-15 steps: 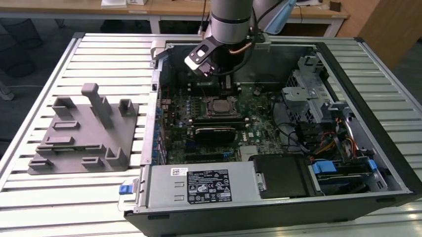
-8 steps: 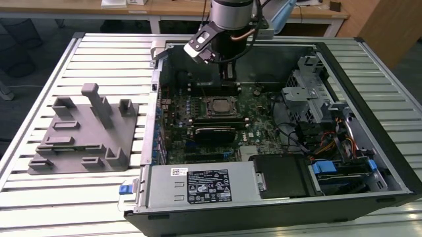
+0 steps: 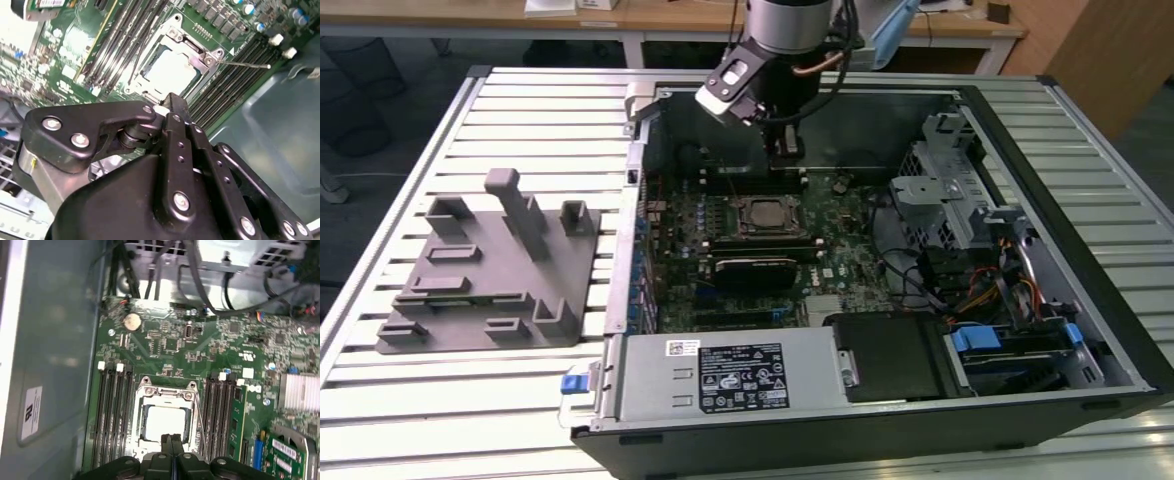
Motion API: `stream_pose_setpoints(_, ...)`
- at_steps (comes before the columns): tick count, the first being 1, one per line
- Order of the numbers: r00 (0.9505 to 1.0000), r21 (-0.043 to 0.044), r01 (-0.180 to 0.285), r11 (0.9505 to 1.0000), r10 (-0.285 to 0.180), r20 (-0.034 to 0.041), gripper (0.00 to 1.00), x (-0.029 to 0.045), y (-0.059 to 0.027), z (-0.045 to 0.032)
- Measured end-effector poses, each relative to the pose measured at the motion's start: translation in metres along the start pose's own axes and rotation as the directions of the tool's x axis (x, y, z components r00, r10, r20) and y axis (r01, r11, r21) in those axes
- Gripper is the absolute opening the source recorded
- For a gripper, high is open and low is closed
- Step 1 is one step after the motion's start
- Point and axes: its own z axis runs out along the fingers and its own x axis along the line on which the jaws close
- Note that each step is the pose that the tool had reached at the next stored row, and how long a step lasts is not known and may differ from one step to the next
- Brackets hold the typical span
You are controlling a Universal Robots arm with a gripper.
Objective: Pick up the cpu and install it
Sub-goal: 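Install the first cpu locking lever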
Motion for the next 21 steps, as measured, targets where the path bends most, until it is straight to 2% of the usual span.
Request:
stream_pose_setpoints(2, 0.9994, -0.0012, 0.036, 0.9994, -0.036, -0.0008, 0.11, 0.0, 0.0, 0.0003)
stream_pose_setpoints(5, 0.9958, -0.0033, 0.091, 0.9958, -0.091, -0.0022, 0.11, 0.0001, 0.0, 0.0006)
stream_pose_setpoints(10, 0.9835, -0.0066, 0.181, 0.9835, -0.181, -0.0039, 0.11, 0.0001, 0.0, 0.0007)
stream_pose_setpoints(13, 0.9721, -0.0087, 0.235, 0.9721, -0.235, -0.0048, 0.11, 0.0001, 0.0, 0.0009)
stream_pose_setpoints(16, 0.9579, -0.0108, 0.287, 0.9579, -0.287, -0.0052, 0.11, 0.0001, 0.0, 0.0011)
stream_pose_setpoints(19, 0.941, -0.0126, 0.338, 0.9409, -0.338, -0.0052, 0.11, 0.0001, 0.0, 0.0013)
stream_pose_setpoints(21, 0.9276, -0.0137, 0.373, 0.9276, -0.373, -0.0048, 0.11, 0.0001, 0.0, 0.0015)
